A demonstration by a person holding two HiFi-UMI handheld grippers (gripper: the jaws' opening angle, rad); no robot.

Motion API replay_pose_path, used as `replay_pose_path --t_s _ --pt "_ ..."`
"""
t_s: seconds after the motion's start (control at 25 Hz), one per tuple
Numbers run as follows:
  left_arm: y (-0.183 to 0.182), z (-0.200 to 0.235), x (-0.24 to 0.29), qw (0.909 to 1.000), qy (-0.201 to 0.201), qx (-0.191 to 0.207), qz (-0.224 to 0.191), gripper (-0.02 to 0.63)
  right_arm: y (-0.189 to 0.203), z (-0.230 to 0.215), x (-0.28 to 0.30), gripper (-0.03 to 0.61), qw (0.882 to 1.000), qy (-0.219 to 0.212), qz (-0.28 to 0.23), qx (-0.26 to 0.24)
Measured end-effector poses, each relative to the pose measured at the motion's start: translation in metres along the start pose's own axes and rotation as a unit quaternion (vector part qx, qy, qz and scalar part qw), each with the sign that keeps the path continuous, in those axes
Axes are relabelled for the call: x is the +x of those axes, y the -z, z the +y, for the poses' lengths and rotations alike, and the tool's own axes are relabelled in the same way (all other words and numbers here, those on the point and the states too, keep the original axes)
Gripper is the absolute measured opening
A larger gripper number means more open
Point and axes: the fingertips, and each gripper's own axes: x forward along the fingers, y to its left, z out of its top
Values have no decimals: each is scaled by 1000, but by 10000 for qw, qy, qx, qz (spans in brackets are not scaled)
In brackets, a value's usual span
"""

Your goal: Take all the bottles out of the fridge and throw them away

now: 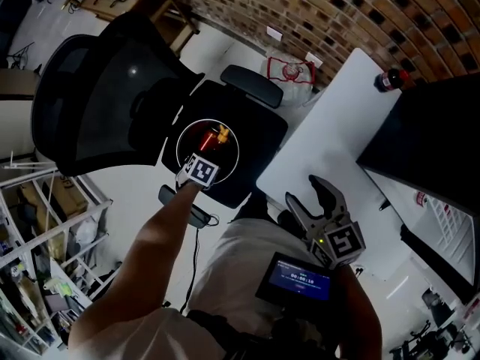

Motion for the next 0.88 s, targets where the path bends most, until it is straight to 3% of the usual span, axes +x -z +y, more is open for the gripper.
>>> replay_pose_path --t_s 0.08,0.24,0.52,0.72,0.88 --pt "9 -1 14 9988 84 69 473 281 -1 1 1 278 10000 18 -7 39" --pt "15 7 37 9946 57 381 966 281 5 3 1 278 9999 65 81 90" --pt "27 12 61 9798 522 52 1930 282 27 2 -3 278 9988 270 292 275" --pt "35 17 86 9767 596 142 2059 282 51 7 -4 278 9965 408 476 559" --pt "43 2 108 9738 891 -49 2092 285 74 10 -6 278 9939 486 670 733"
